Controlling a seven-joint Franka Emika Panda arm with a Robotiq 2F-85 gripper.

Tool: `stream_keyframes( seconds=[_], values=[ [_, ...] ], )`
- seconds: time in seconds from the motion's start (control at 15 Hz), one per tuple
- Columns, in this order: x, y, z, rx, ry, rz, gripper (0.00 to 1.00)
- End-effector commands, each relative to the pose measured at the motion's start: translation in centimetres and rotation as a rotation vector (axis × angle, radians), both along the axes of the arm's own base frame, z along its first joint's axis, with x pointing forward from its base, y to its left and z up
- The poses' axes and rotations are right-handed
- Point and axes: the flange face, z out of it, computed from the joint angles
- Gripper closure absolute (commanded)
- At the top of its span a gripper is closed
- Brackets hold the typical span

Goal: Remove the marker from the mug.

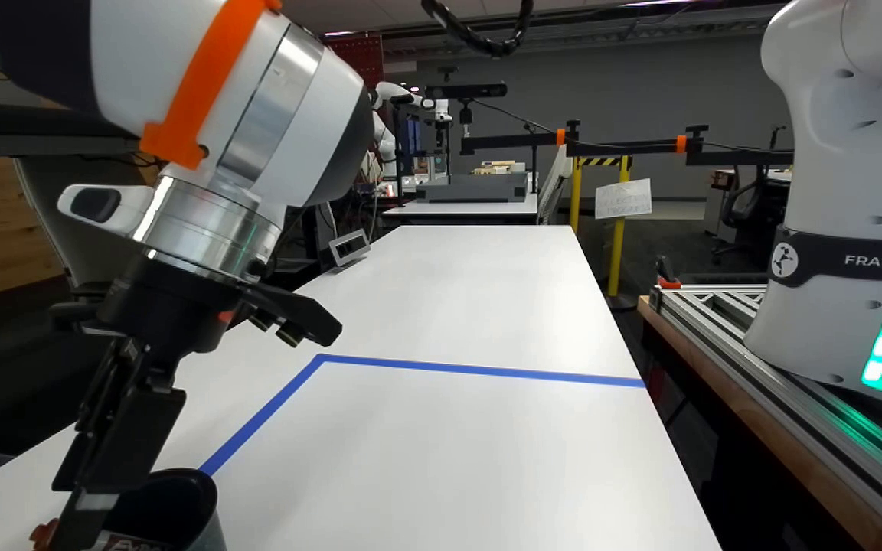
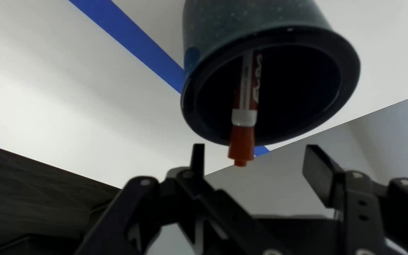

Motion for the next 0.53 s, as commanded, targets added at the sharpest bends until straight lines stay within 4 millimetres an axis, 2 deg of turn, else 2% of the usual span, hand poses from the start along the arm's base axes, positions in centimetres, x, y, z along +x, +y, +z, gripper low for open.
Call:
stream_keyframes(
  seconds=[0.0,0.2,0.4,0.47],
  values=[
    [0.55,0.41,-0.31,0.013,-0.019,-0.025,0.25],
    [0.91,0.58,-0.55,0.029,-0.024,-0.026,0.24],
    [1.13,0.76,-0.73,0.035,-0.031,-0.025,0.32],
    [1.18,0.78,-0.87,0.036,-0.031,-0.024,0.31]
  ],
)
